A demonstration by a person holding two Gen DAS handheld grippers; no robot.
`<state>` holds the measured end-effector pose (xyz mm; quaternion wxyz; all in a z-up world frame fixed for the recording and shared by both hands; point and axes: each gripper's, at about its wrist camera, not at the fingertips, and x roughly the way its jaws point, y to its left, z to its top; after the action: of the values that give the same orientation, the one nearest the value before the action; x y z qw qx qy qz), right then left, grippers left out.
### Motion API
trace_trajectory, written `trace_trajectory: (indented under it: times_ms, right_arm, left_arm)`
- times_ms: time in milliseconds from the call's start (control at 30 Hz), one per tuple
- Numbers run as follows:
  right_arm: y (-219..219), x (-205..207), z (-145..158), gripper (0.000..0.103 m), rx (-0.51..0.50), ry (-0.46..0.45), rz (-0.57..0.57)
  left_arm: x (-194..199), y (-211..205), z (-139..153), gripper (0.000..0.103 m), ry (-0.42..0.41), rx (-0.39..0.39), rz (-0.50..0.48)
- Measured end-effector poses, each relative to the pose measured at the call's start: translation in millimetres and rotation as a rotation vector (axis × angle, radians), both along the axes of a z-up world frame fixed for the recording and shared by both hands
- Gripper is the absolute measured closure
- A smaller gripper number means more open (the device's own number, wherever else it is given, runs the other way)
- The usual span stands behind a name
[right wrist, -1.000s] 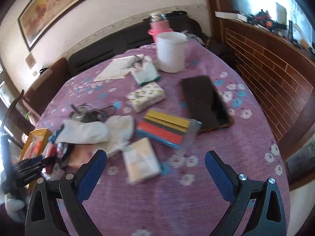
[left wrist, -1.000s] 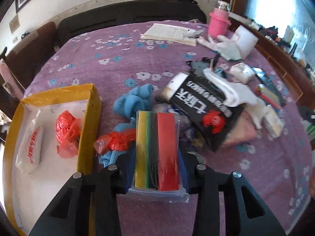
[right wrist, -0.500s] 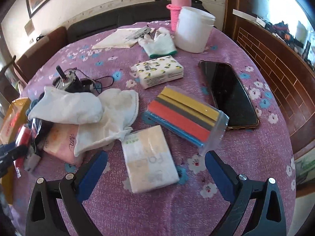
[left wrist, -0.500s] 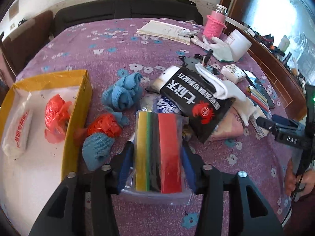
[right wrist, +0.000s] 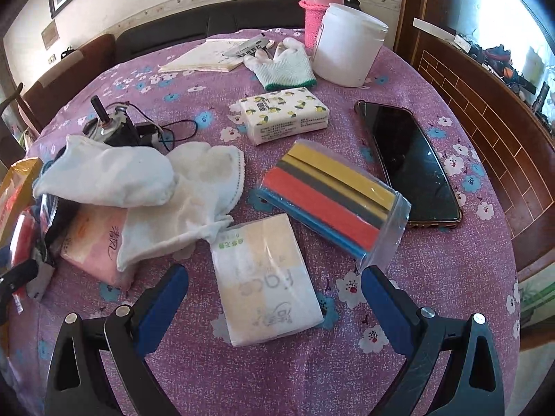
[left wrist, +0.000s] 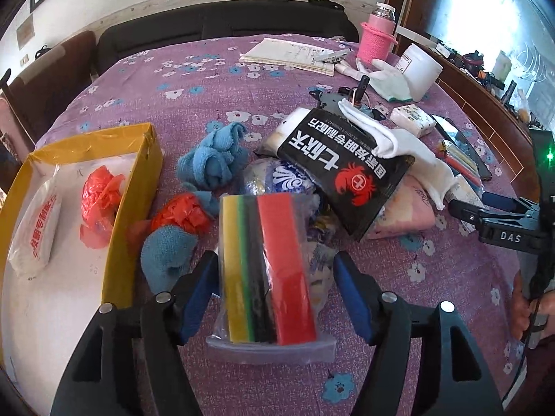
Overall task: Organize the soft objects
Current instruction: 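Grasp the striped sponge pack with left tool while right tool grasps white tissue pack, then carry both packs into the yellow box and open both tools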
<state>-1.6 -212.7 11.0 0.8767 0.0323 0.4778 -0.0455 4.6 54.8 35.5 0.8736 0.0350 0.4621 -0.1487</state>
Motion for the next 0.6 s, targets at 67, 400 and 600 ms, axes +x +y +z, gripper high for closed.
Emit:
trace_trajectory:
  times_ms: [67, 400, 600]
  right_arm:
    - [3.1, 0.4, -2.4, 0.027, -0.031, 0.007, 0.008]
    - [3.6, -24.4, 13.6, 0.053, -0.019, -0.027, 0.004]
    - [10.3, -51.9, 28.4, 0.053, -0.002, -0.054, 0.022]
  left_arm:
    - [-5.1, -0.4, 0.9, 0.057, -0.019, 0.030, 0.008]
    - [-39.6, 14.2, 21.7, 0.064, -0.058, -0.021, 0.034]
    - [-64.0, 27.2, 39.8, 0.064, -0.131, 0.007, 0.081]
